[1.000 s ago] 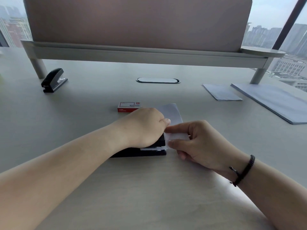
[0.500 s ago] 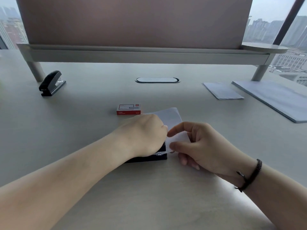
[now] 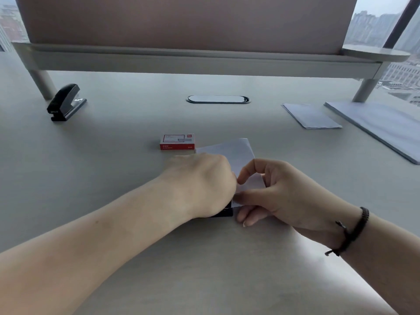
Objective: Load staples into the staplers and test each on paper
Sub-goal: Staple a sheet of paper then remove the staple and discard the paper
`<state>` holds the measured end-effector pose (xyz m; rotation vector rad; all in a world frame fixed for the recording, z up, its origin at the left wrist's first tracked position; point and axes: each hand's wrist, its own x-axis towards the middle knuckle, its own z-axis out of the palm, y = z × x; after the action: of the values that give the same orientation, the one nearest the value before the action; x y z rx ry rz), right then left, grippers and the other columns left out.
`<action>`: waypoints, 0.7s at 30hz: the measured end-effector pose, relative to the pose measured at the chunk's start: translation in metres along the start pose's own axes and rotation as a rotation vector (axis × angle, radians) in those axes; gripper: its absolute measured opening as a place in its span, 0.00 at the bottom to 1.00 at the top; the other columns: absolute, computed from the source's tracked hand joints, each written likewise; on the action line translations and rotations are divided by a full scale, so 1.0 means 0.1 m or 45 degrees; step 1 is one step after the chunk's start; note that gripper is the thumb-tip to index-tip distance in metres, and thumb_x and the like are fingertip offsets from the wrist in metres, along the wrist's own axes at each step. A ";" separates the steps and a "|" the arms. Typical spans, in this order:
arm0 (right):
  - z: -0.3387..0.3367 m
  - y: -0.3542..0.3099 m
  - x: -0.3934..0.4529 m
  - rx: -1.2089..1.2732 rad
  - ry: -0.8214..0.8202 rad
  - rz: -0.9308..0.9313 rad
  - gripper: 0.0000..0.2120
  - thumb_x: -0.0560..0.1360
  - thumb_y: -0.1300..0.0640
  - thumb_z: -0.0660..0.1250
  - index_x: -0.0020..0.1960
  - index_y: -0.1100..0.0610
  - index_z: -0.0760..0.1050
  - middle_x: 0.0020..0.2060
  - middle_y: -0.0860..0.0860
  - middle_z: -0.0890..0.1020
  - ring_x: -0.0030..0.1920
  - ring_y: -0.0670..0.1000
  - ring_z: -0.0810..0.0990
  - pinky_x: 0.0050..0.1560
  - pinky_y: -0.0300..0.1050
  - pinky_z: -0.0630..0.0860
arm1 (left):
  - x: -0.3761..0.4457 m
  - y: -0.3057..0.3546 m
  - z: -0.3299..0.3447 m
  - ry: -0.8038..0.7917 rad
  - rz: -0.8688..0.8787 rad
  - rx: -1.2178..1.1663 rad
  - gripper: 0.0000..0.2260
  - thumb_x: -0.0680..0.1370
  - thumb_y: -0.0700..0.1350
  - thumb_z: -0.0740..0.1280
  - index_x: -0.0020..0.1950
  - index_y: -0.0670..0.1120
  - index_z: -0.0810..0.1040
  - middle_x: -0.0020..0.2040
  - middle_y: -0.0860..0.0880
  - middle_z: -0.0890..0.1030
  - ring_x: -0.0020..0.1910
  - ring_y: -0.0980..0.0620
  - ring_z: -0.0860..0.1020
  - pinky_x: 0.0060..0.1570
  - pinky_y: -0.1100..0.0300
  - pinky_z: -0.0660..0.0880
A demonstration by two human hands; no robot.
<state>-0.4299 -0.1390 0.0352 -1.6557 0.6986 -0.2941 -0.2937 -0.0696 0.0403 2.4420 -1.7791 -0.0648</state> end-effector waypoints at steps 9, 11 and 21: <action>0.08 0.03 0.02 -0.150 0.113 -0.072 0.08 0.71 0.71 0.69 0.46 0.62 0.74 0.28 0.59 0.81 0.31 0.58 0.83 0.36 0.51 0.83 | -0.01 -0.04 0.00 -0.022 -0.003 -0.200 0.20 0.81 0.53 0.54 0.30 0.49 0.66 0.32 0.51 0.69 0.39 0.44 0.72 0.37 0.55 0.66; 0.08 0.04 0.01 -0.165 0.129 -0.086 0.09 0.71 0.71 0.69 0.46 0.61 0.73 0.28 0.59 0.81 0.30 0.58 0.83 0.37 0.52 0.83 | 0.01 -0.07 -0.03 -0.068 0.010 -0.334 0.21 0.81 0.52 0.56 0.29 0.48 0.65 0.30 0.51 0.68 0.37 0.46 0.71 0.36 0.55 0.65; -0.03 -0.01 -0.11 0.007 0.211 -0.134 0.10 0.70 0.74 0.66 0.42 0.60 0.74 0.25 0.58 0.74 0.22 0.55 0.74 0.29 0.47 0.78 | -0.17 -0.14 -0.15 0.551 -0.022 -0.826 0.23 0.83 0.53 0.57 0.31 0.46 0.57 0.24 0.52 0.58 0.25 0.54 0.59 0.30 0.54 0.57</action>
<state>-0.4403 -0.1348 0.0389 -1.6789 0.7344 -0.5131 -0.2839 -0.0479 0.0532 1.8347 -1.2885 -0.0893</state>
